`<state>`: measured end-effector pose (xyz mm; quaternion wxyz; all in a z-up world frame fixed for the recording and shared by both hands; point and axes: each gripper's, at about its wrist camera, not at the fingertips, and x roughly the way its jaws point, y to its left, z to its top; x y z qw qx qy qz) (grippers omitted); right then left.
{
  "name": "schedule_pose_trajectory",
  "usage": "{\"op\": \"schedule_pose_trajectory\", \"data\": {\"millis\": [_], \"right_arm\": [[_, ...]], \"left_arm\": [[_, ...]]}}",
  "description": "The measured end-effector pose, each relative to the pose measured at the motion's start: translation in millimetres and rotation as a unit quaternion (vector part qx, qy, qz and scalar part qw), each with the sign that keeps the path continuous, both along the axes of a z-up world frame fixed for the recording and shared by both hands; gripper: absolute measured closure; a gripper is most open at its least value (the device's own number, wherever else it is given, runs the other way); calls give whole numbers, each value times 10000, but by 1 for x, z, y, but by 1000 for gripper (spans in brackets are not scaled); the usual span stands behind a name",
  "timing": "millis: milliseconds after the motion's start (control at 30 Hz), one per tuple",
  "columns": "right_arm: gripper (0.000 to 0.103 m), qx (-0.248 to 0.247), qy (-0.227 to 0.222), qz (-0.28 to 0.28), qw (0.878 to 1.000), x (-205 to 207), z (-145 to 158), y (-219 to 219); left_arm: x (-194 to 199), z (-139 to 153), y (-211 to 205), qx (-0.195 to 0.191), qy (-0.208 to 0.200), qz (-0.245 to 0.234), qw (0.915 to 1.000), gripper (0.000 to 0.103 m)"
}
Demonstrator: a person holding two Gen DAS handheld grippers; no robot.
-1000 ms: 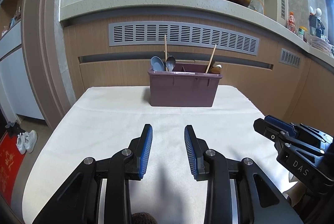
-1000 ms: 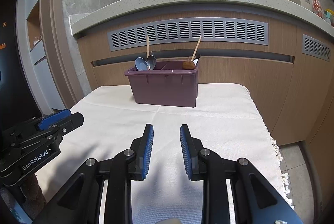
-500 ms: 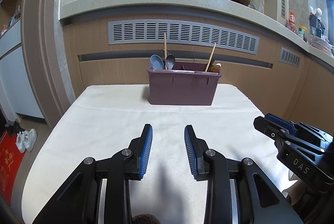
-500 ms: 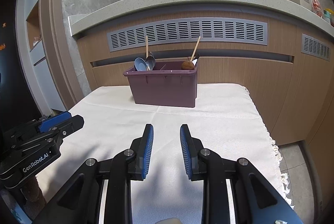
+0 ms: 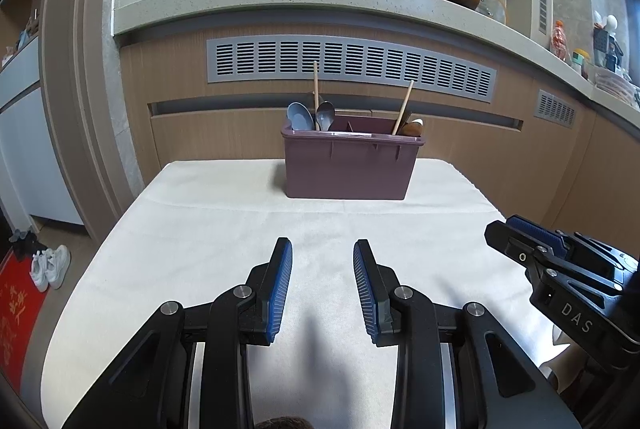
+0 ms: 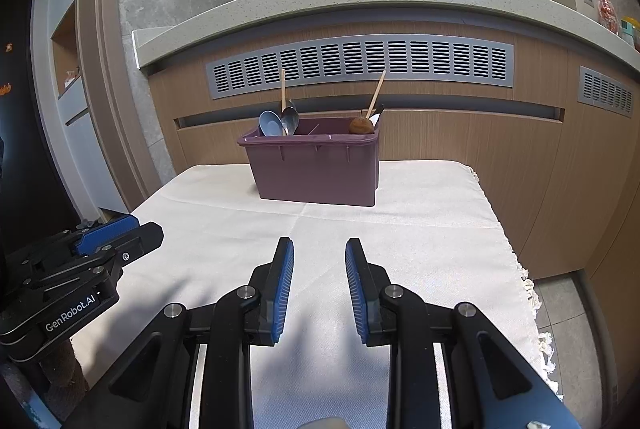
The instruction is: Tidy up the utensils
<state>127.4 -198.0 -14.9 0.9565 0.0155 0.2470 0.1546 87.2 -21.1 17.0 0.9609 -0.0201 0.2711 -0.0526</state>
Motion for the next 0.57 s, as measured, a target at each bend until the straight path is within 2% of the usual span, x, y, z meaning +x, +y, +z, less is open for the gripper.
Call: {"op": "schedule_pose_trajectory", "data": {"millis": [400, 567], "right_arm": [[76, 6, 1, -20, 10000, 0, 0, 0], [76, 1, -18, -43, 10000, -1, 2, -1]], "left_arm": [[1, 0, 0, -16, 23, -21, 10000, 70], [2, -3, 3, -159, 94, -70, 9998, 70]]}}
